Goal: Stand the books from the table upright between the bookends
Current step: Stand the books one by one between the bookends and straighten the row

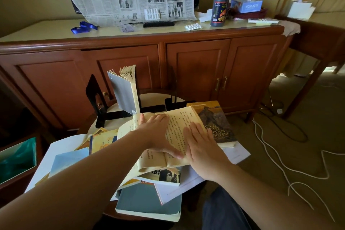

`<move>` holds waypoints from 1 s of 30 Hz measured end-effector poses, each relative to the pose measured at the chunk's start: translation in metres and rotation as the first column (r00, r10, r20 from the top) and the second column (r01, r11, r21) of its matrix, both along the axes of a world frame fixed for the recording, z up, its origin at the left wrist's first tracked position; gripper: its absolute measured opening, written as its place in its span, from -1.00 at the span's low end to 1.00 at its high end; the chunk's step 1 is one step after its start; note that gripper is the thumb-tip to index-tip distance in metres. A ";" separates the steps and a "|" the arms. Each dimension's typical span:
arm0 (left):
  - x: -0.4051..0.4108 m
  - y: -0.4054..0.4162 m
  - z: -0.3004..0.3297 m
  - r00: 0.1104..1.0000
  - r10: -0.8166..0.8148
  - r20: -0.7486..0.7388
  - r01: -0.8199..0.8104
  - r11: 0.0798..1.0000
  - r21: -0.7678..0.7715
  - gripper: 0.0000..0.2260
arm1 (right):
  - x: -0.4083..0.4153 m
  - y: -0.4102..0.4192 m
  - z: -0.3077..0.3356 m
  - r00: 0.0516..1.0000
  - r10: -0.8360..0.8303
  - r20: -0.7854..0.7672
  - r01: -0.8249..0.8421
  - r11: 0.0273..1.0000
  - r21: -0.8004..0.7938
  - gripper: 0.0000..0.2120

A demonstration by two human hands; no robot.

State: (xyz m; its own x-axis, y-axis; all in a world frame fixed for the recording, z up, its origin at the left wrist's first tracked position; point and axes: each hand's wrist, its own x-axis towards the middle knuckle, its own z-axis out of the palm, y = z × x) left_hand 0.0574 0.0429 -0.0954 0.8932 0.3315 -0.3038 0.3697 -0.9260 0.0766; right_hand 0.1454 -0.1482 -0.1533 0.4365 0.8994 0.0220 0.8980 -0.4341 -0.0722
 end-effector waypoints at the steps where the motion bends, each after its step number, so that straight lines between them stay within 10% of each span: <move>1: 0.000 0.000 0.000 1.000 0.000 -0.001 0.000 1.000 0.001 0.32 | 0.001 0.005 0.006 0.999 0.031 0.009 -0.031 0.999 -0.027 -0.23; 8: 0.001 0.003 -0.003 1.000 -0.004 0.009 0.004 1.000 -0.008 0.30 | 0.038 0.063 0.024 0.990 0.068 -0.123 -0.071 0.997 -0.018 -0.46; 17: 0.001 0.001 0.003 1.000 0.010 -0.008 -0.010 1.000 -0.008 0.29 | 0.057 0.096 0.021 0.930 -0.288 -0.227 0.285 0.957 -0.047 -0.46; 30: 0.000 -0.003 0.001 1.000 0.021 0.018 -0.021 1.000 0.016 0.31 | 0.013 0.004 -0.019 0.986 -0.140 -0.094 0.146 0.987 0.064 -0.26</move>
State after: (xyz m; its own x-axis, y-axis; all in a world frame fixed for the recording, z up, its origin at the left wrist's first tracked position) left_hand 0.0576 0.0397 -0.0939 0.8912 0.3547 -0.2827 0.3877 -0.9192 0.0687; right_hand 0.1580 -0.1443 -0.1725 0.5636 0.8251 0.0386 0.8156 -0.5485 -0.1842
